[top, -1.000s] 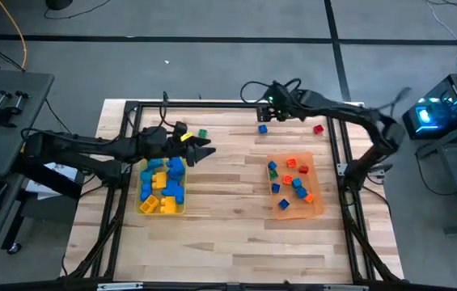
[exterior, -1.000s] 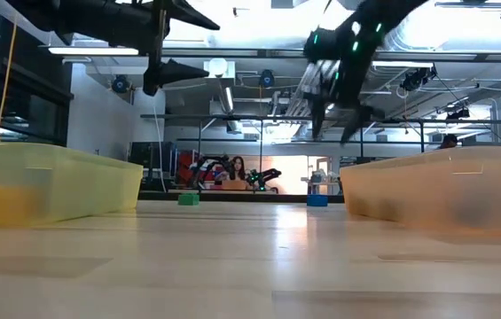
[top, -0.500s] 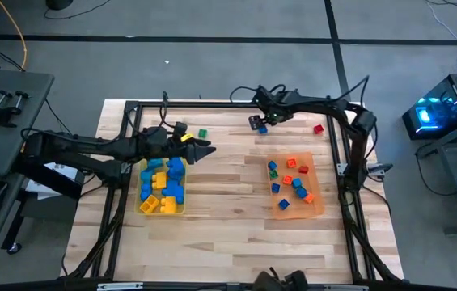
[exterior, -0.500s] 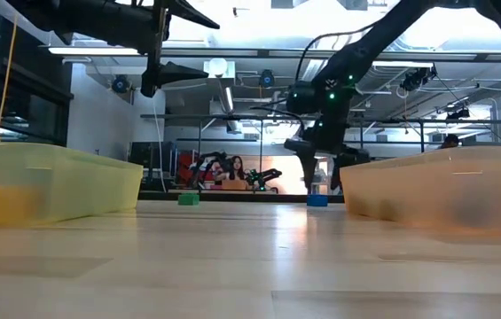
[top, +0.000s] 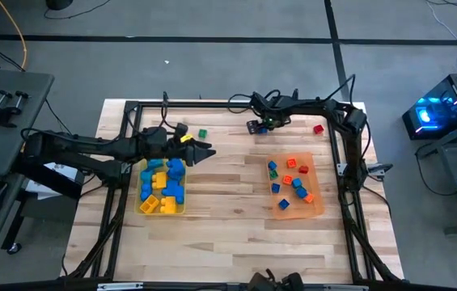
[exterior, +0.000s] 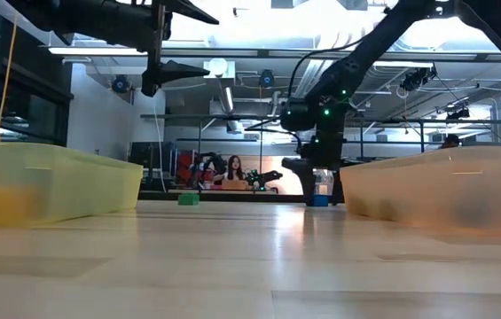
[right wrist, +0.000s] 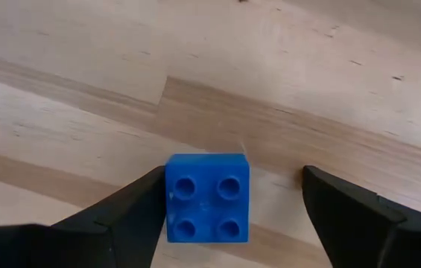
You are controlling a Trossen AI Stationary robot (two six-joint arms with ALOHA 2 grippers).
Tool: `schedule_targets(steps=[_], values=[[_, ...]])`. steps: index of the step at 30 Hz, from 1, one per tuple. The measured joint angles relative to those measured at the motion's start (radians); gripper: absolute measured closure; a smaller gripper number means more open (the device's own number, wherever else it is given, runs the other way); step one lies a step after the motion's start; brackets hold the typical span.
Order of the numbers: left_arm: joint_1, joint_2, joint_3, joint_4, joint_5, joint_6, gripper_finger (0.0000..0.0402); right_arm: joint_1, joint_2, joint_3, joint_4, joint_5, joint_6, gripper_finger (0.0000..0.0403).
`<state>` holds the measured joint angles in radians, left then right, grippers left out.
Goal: Sort blocks by size
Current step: Put the small blue game piece into the orange bin
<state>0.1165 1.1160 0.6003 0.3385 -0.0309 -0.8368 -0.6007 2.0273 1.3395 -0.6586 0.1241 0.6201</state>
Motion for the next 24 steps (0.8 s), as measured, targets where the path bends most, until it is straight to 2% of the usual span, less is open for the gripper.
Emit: schedule_targets(steps=[4,9,15,20,24], values=[[0.0,0.0,0.0,-0.003,0.019,0.0,0.0058,0.02,0.007,0.0,0.005,0.033,-0.016,0.0155],[0.0,0.0,0.0,-0.004,0.023,0.001,0.0058,0.024,0.007,0.0,0.004,0.039,-0.056,0.0269],[0.002,0.0,0.0,-0.002,0.061,0.006,0.0058,0.024,-0.081,-0.011,-0.067,0.023,-0.156,0.0266],[0.014,0.0,0.0,-0.001,0.108,0.046,0.0058,0.05,-0.291,-0.006,-0.164,0.029,-0.217,0.0266],[0.046,0.0,0.0,0.002,0.107,0.055,0.0058,0.142,-0.46,-0.017,-0.271,0.021,-0.129,0.0266]])
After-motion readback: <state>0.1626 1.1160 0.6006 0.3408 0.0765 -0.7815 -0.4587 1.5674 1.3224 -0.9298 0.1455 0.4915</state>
